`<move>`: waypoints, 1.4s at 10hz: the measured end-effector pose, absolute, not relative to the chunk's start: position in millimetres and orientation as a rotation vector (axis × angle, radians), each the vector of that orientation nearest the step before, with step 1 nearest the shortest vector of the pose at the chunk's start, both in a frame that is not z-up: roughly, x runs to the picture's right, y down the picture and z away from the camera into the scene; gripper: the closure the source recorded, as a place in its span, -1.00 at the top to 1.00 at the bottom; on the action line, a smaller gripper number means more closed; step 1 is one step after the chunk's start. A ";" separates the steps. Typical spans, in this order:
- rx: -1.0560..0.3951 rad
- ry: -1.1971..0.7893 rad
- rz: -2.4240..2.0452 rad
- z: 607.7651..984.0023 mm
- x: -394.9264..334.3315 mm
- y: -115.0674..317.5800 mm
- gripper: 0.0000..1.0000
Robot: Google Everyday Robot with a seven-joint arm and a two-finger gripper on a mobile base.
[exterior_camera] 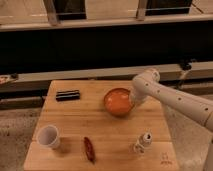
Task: Drag the ceramic bowl in a circle
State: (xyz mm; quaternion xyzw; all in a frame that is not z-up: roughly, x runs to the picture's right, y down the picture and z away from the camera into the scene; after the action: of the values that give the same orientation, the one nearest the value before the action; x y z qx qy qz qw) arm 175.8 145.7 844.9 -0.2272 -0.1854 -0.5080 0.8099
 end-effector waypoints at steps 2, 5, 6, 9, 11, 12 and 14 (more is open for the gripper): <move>-0.473 -0.421 -1.110 836.3 161.6 153.3 -1.00; -0.472 -0.461 -1.140 827.0 139.8 170.3 -1.00; -0.474 -0.473 -1.151 824.6 132.2 175.5 -1.00; -0.470 -0.515 -1.183 817.8 108.6 187.2 -1.00; -0.462 -0.550 -1.211 811.8 85.5 195.1 -1.00; -0.457 -0.566 -1.223 809.5 76.1 197.0 -1.00; -0.446 -0.587 -1.243 806.1 64.3 198.5 -1.00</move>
State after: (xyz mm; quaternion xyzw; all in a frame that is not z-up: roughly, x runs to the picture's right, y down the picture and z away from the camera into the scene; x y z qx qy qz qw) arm 64.3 198.5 806.1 -0.2041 -0.2686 -0.5687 0.7502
